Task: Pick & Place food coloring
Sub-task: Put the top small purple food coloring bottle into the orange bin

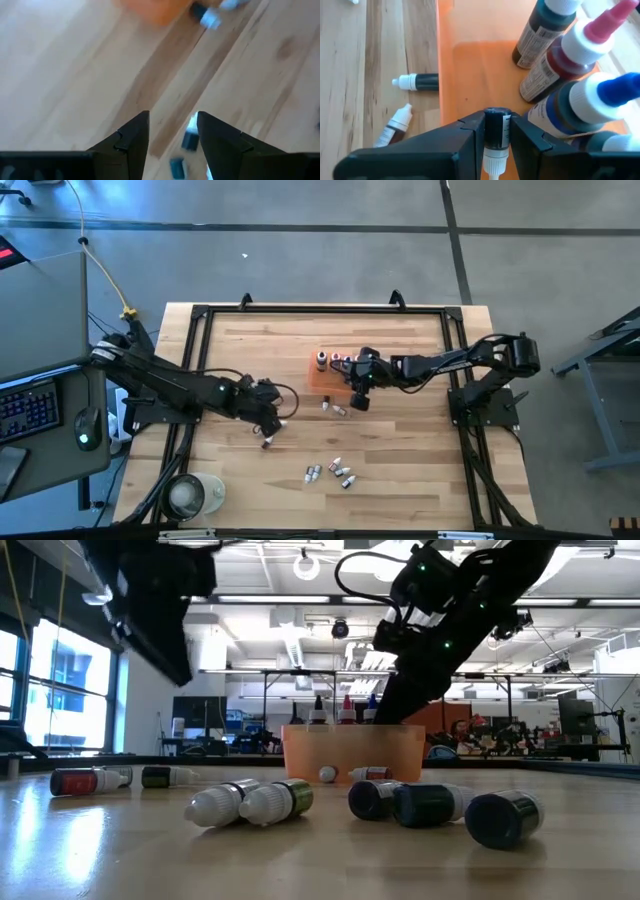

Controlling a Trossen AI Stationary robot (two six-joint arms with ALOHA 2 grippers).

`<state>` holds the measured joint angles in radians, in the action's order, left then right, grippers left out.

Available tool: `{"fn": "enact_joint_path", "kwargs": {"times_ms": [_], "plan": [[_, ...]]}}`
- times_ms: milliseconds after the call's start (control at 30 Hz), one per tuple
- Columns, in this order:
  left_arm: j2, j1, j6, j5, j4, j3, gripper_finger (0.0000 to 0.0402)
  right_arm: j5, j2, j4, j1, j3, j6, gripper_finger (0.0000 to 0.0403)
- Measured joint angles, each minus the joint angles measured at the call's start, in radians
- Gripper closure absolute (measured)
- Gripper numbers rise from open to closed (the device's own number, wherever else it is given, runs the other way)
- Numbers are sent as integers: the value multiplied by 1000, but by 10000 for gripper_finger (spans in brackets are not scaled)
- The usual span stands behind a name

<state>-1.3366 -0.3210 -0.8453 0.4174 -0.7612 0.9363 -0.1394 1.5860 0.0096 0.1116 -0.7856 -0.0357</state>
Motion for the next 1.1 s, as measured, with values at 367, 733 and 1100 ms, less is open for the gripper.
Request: {"fn": "enact_joint_path", "kwargs": {"times_ms": [367, 733, 1100], "plan": [[-132, 0, -81, -121, 2, 0, 238, -13, -1, 75, 0, -1, 15, 331], [-126, 0, -119, -161, -45, -1, 238, -97, -1, 13, 0, -1, 2, 331], [-127, 0, -140, -194, -47, -1, 238, -66, -1, -50, 0, 0, 5, 331]]}}
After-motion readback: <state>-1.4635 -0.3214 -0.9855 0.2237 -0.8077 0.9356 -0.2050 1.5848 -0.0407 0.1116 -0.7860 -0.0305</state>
